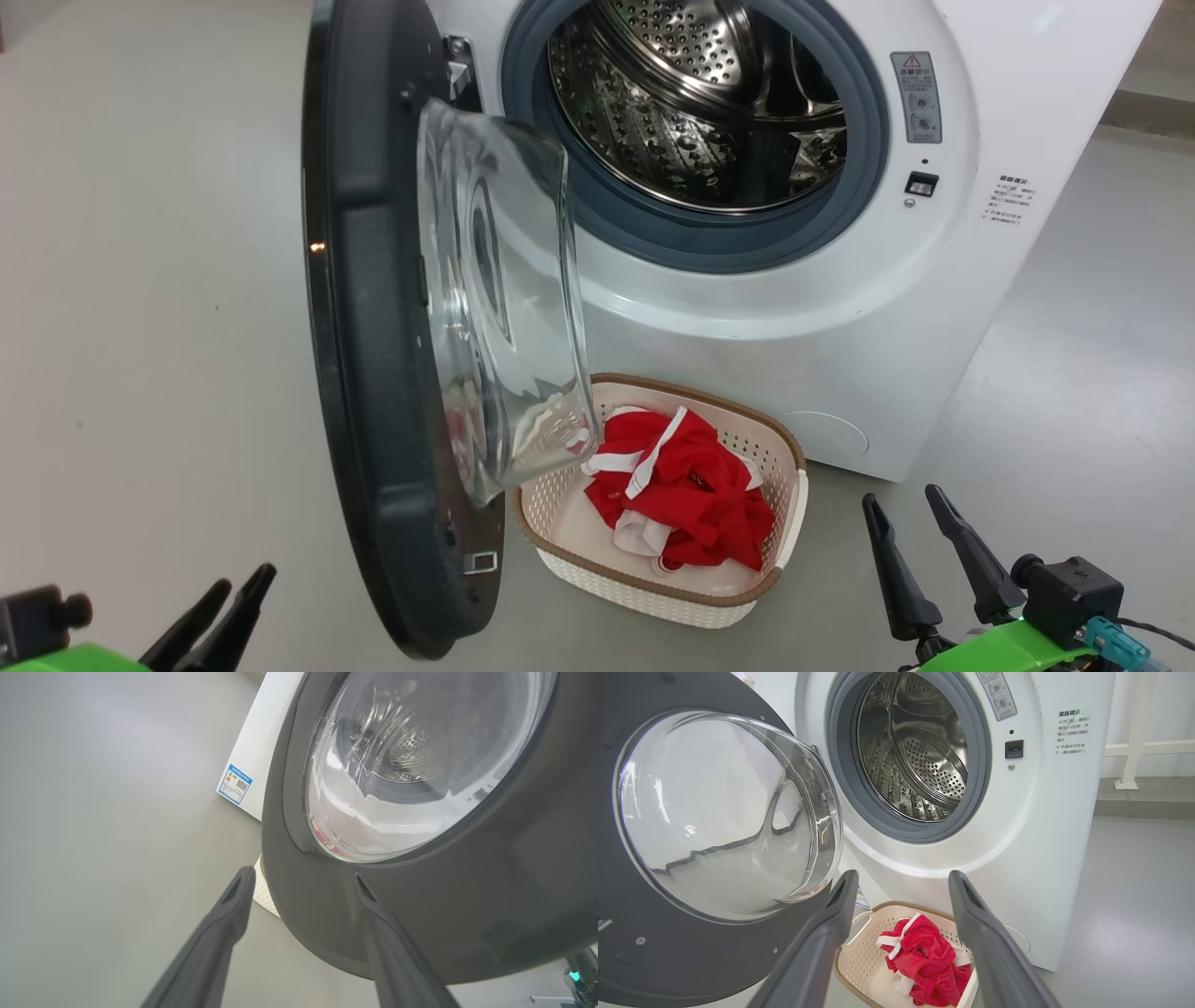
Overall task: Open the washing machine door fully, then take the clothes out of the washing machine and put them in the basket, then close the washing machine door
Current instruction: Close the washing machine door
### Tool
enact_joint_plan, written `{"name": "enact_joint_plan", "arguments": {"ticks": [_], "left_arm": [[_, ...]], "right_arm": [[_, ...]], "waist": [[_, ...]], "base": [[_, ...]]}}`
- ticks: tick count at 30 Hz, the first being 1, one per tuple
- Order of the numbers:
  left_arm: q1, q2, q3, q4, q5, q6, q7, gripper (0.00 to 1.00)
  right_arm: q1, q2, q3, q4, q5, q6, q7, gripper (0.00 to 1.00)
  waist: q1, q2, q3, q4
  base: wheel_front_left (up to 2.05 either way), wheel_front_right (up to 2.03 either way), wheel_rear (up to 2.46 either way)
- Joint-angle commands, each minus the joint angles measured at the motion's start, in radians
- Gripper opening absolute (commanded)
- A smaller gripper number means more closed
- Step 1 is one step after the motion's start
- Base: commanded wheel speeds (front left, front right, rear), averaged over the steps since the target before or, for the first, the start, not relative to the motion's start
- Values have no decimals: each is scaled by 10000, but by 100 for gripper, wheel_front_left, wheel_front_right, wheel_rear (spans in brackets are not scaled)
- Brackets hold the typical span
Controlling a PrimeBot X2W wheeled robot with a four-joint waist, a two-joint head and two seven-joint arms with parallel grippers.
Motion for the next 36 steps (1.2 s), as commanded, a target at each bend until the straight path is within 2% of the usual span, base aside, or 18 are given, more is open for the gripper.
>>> {"name": "enact_joint_plan", "arguments": {"ticks": [1,13,18,29,30,36], "left_arm": [[-210,398,385,-24,118,-56,-197,100],[-56,-235,-395,1115,761,-56,-2286,100],[-70,-589,-179,1530,1896,-56,-2624,100],[685,-2622,3136,419,6524,-56,-2640,100],[685,-2622,3136,419,6524,-56,-2640,100],[1092,-3709,4363,-690,8864,-56,-2640,100]], "right_arm": [[-77,-107,287,-239,4,65,-65,100],[-85,-236,325,-207,18,65,-65,100],[-82,-234,335,-210,28,65,-65,100],[-106,-226,65,-356,13,65,-65,100],[-106,-226,65,-356,13,65,-65,100],[-172,-199,-38,-468,22,65,-65,100]], "waist": [[0,0,13,5],[0,0,101,130],[0,0,94,118],[0,0,208,85],[0,0,208,85],[0,0,252,59]], "base": [[0,0,0],[0,0,0],[0,0,0],[0,0,0],[0,0,0],[0,0,0]]}}
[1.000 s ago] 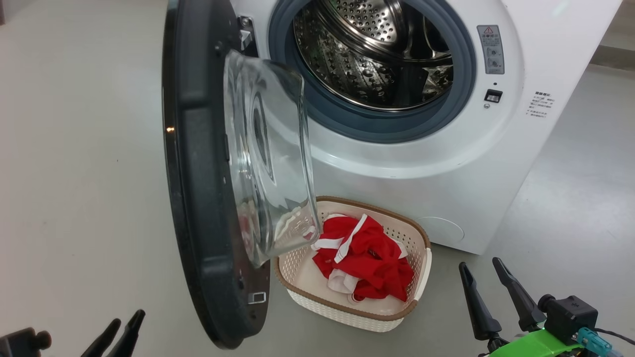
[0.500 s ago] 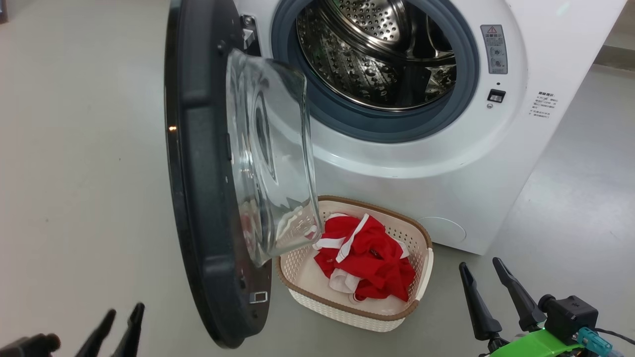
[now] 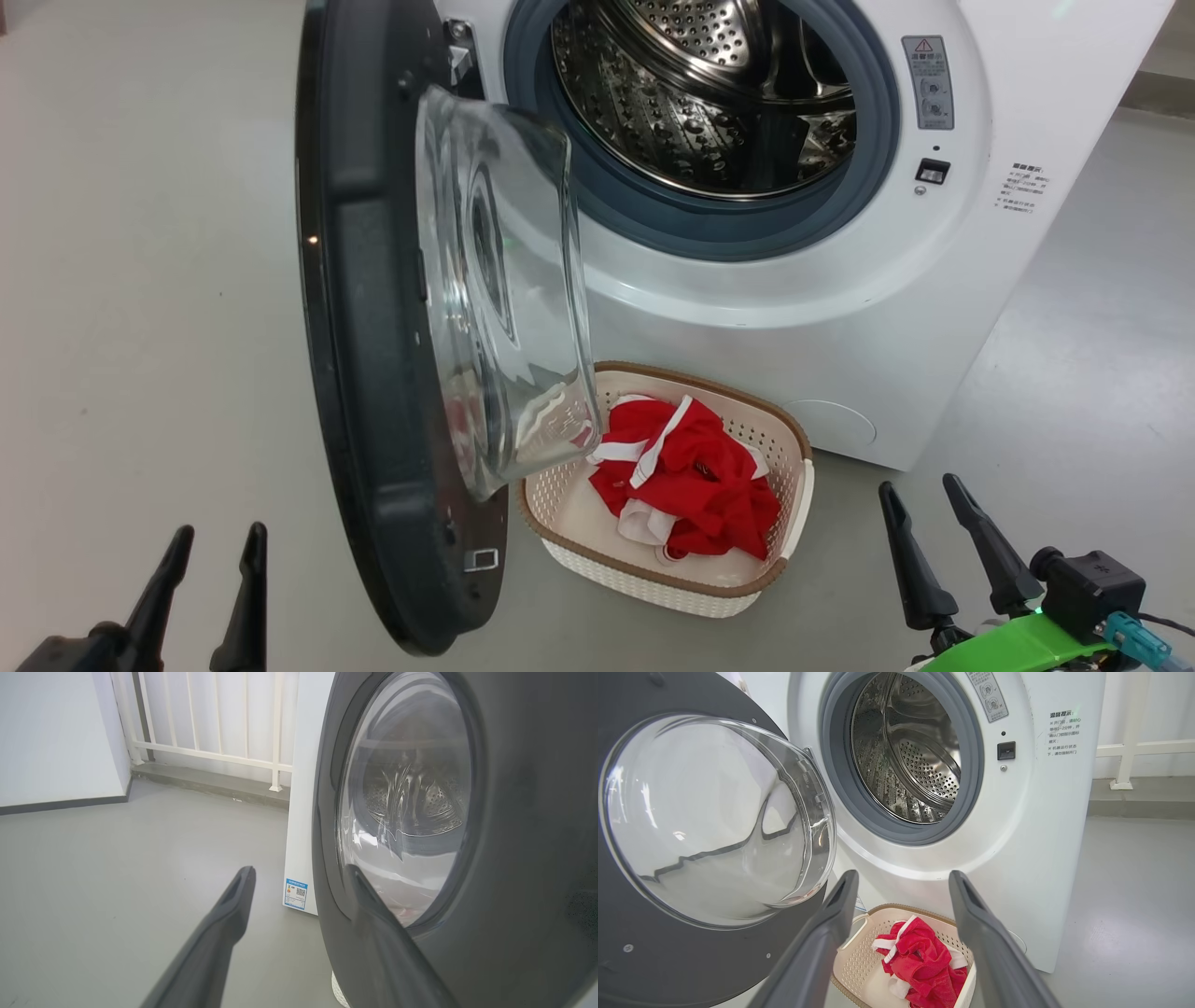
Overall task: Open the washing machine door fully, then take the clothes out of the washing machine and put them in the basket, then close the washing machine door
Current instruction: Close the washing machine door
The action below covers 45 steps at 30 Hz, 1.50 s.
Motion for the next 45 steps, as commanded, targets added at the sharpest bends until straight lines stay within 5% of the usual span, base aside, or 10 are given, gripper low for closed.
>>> {"name": "enact_joint_plan", "arguments": {"ticks": [1,11,29,31,33,34,45], "left_arm": [[-98,64,583,-408,336,-52,-121,100],[443,-825,1095,-1045,1804,-52,-121,100],[466,-954,1188,-1247,1720,-52,-122,100],[417,-934,1189,-1350,1621,-52,-122,42],[368,-889,1129,-1428,1459,-52,-122,6],[335,-861,1081,-1478,1339,-52,-122,0],[-15,-238,194,-2279,41,-52,-122,0]], "right_arm": [[-175,-112,156,-299,14,65,-65,100],[-86,-64,13,-336,45,65,-65,100],[-4,21,-71,-262,2,65,-65,100],[-7,26,-72,-265,-2,65,-65,100],[-22,31,-74,-263,-5,65,-65,100],[-31,33,-78,-264,-6,65,-65,100],[-77,50,-37,-263,16,65,-65,100]], "waist": [[0,0,-2,-5],[0,0,-91,-59],[0,0,-190,-73],[0,0,-179,-85],[0,0,-161,-100],[0,0,-154,-109],[0,0,-125,-318]], "base": [[0,0,0],[0,0,0],[0,0,0],[0,0,0],[0,0,0],[0,0,0],[0,0,0]]}}
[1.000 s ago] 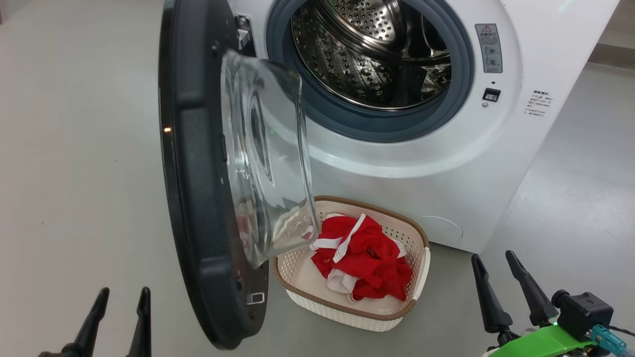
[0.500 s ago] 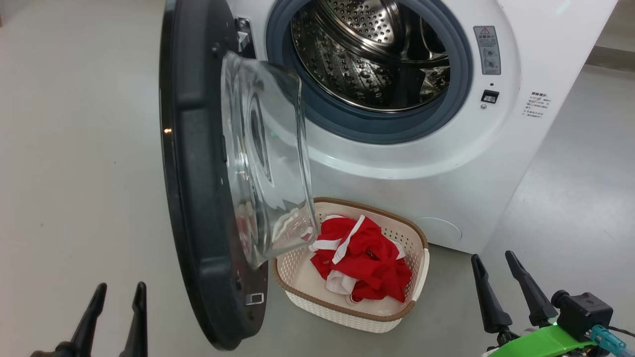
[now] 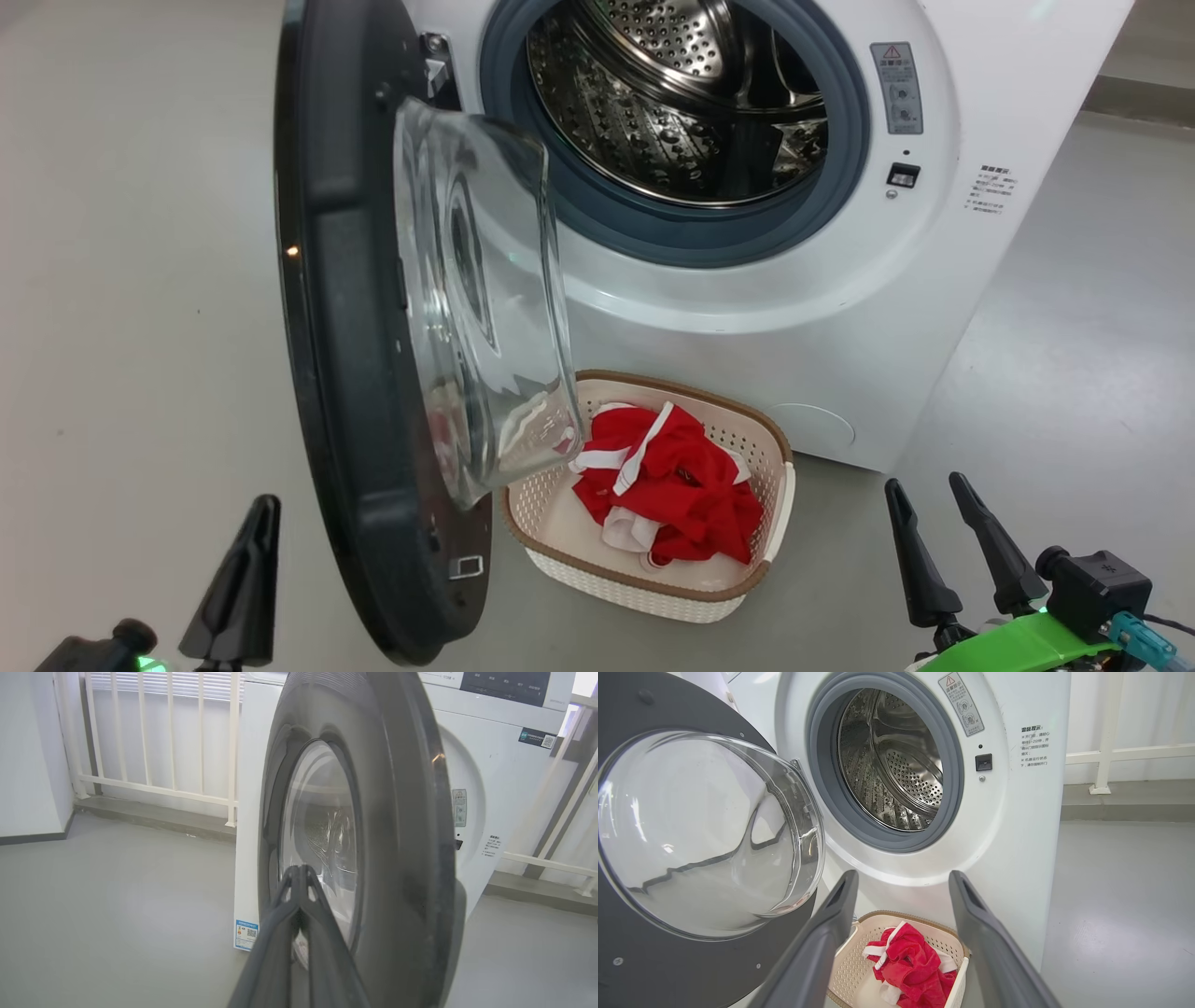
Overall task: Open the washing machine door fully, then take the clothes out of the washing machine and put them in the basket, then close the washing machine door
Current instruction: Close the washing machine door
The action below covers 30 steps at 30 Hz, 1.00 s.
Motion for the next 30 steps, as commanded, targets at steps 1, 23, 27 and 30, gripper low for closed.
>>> {"name": "enact_joint_plan", "arguments": {"ticks": [1,23,27,30], "left_arm": [[-531,392,133,-405,-143,4,-120,0],[-1703,1499,-2508,-1027,-533,4,-120,0],[-2233,1418,-3019,-810,-560,4,-120,0],[-2545,1338,-3187,-618,-599,4,-120,0]], "right_arm": [[-89,-57,191,-232,15,65,-65,100],[-419,-17,131,-347,19,65,-65,100],[-519,-2,101,-373,21,65,-65,100],[-578,4,63,-395,18,65,-65,100]], "waist": [[0,-1,15,-70],[0,-1,636,-1134],[0,-1,837,-1391],[0,-1,961,-1520]], "base": [[0,0,0],[0,0,0],[0,0,0],[0,0,0]]}}
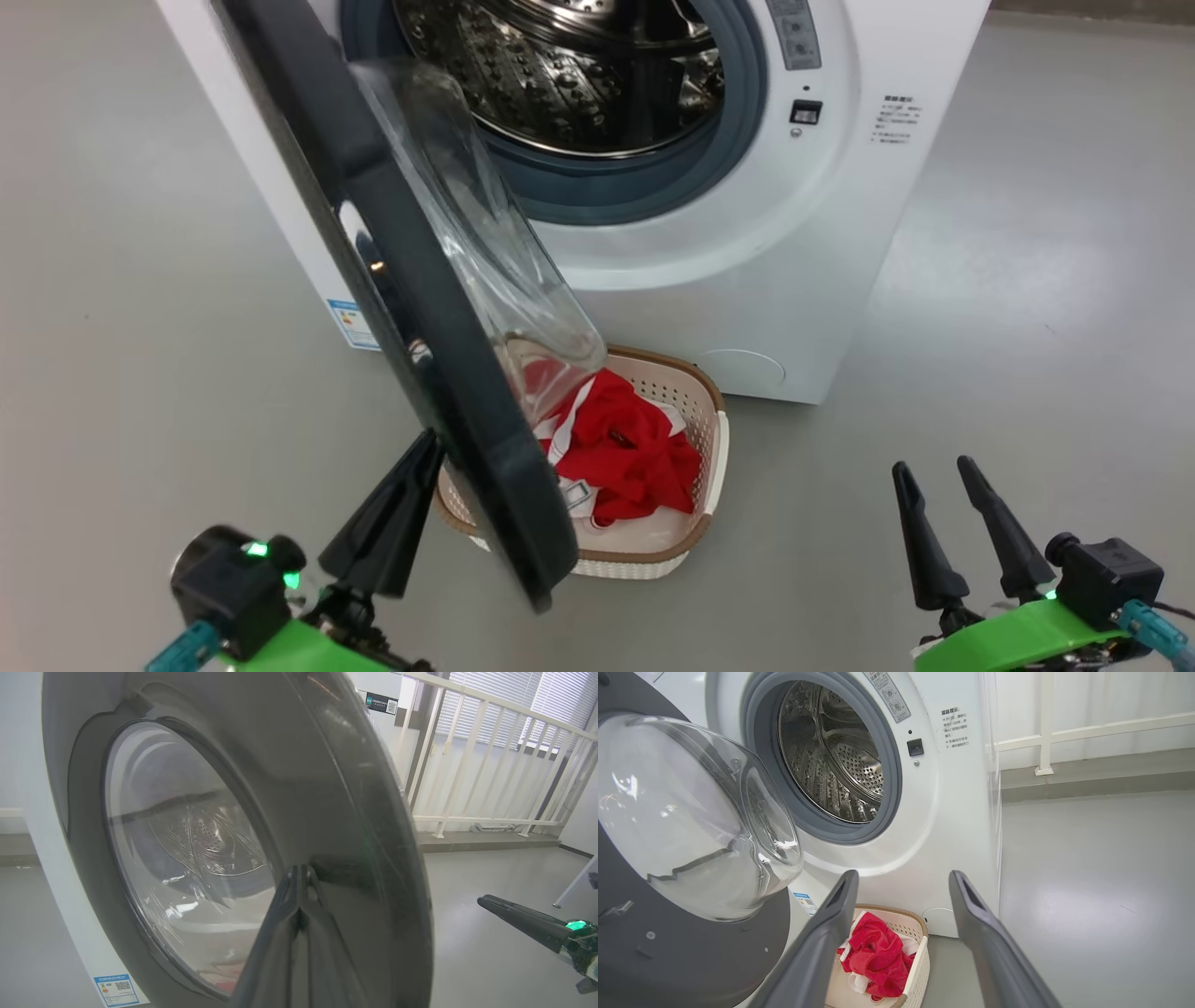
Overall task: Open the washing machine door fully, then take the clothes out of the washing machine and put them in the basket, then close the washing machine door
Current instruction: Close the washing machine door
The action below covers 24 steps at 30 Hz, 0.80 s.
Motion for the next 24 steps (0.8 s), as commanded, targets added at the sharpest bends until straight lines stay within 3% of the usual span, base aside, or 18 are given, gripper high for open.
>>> {"name": "enact_joint_plan", "arguments": {"ticks": [1,24], "left_arm": [[-771,64,115,-21,-130,-27,-88,0],[-4420,-586,-328,2693,-474,-27,-88,0]], "right_arm": [[-532,-30,143,-293,16,65,-65,100],[-1305,27,-113,-506,287,65,-65,100]], "waist": [[0,0,286,-294],[0,0,1540,-2080]], "base": [[0,0,0],[0,0,0]]}}
